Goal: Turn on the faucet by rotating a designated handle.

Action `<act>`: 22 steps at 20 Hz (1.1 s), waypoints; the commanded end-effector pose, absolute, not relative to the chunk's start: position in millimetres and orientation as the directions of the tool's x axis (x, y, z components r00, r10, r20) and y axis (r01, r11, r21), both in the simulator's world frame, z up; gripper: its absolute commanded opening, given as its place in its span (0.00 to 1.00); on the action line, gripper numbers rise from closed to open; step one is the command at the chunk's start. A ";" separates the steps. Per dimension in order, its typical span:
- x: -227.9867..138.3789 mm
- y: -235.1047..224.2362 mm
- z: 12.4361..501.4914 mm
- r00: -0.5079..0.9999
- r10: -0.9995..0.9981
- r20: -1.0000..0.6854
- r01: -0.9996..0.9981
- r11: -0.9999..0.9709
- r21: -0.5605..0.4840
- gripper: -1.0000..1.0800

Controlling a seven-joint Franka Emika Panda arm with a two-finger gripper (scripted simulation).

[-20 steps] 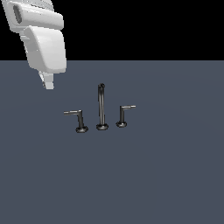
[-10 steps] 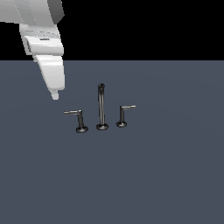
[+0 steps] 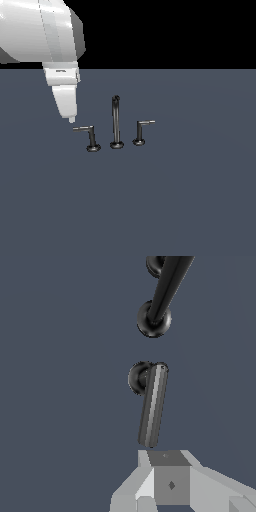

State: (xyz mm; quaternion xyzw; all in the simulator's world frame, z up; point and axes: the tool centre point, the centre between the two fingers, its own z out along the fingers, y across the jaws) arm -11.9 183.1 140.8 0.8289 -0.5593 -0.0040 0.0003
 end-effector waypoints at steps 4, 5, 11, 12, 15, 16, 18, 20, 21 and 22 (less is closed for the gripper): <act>13.3 181.0 118.2 0.291 -0.957 0.000 -0.957 -0.291 0.003 0.00; 17.1 180.5 114.9 0.278 -0.961 0.000 -0.961 -0.278 0.002 0.00; 33.6 177.7 101.0 0.223 -0.975 0.002 -0.975 -0.223 0.001 0.00; 35.2 177.4 99.8 0.217 -0.976 0.002 -0.976 -0.217 0.000 0.00; 38.0 176.9 98.0 0.209 -0.978 0.001 -0.978 -0.209 0.000 0.00; 38.2 176.9 98.0 0.208 -0.978 0.001 -0.978 -0.208 0.000 0.00; 38.2 176.8 98.1 0.208 -0.978 0.001 -0.978 -0.208 0.000 0.00; 38.2 176.8 98.1 0.208 -0.978 0.001 -0.978 -0.208 0.000 0.00; 38.1 176.5 98.2 0.208 -0.978 0.001 -0.978 -0.208 0.000 0.00; 34.9 177.4 98.2 0.208 -0.978 0.001 -0.978 -0.208 0.000 0.00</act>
